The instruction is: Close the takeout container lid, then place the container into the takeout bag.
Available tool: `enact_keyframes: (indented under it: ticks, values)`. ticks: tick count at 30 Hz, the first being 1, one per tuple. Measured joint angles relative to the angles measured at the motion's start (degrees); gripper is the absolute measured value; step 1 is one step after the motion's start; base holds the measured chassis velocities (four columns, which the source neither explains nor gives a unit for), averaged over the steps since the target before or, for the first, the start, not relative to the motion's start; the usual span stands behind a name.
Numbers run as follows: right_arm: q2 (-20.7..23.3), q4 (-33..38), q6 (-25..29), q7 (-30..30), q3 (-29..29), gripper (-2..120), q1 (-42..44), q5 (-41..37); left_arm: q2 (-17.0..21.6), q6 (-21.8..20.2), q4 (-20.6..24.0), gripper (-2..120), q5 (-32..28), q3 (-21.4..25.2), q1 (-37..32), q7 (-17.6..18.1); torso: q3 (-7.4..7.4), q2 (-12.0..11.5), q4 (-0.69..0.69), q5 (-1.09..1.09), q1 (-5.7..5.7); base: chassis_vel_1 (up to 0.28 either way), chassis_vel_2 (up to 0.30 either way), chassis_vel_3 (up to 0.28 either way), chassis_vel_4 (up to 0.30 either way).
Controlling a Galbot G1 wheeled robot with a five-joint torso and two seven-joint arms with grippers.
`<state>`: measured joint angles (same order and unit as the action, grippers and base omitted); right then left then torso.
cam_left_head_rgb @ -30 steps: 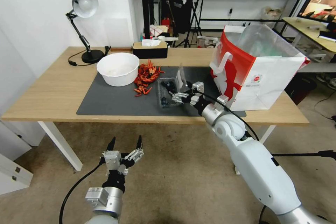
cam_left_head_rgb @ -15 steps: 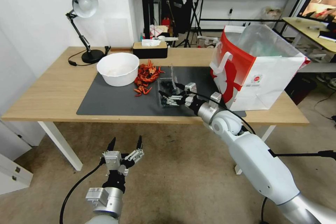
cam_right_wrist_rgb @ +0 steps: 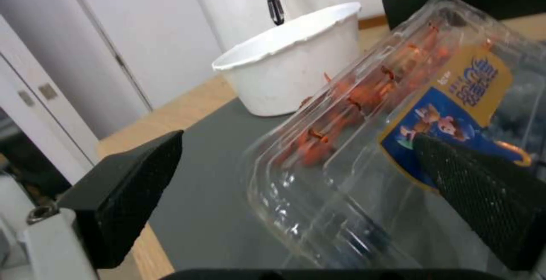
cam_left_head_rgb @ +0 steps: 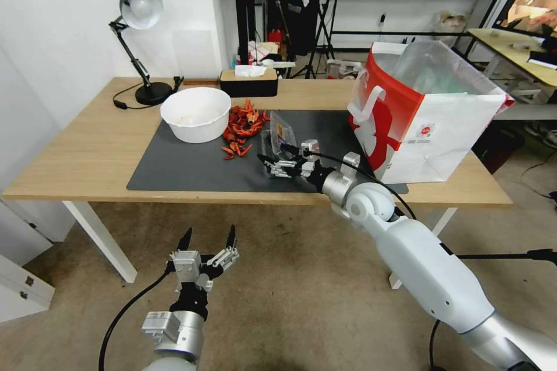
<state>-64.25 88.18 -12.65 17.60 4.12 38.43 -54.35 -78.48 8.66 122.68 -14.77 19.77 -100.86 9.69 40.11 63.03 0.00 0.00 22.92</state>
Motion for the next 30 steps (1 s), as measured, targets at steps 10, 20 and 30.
enact_keyframes:
  ticks: [10,20,30]
  values:
    - [-0.7,-0.2,-2.1,-3.6,0.1,100,-0.5,-8.3,0.0,0.4,0.0,100,0.1,-0.1,-0.3,0.0,0.0,0.0,0.0,0.0,0.0,0.0,0.0,0.0,0.0]
    - [-1.4,0.1,-3.4,-7.7,-0.1,98,-0.3,-15.3,0.0,0.8,-0.1,100,0.2,-0.2,-0.5,-0.1,0.0,0.0,0.0,0.0,0.0,0.0,0.0,0.0,0.0]
    - [-2.1,0.0,-3.4,-10.3,0.0,73,-0.2,-16.7,0.1,1.0,-0.2,100,0.2,-0.3,-0.6,-0.1,0.0,0.0,0.0,0.0,0.0,0.0,0.0,0.0,0.0]
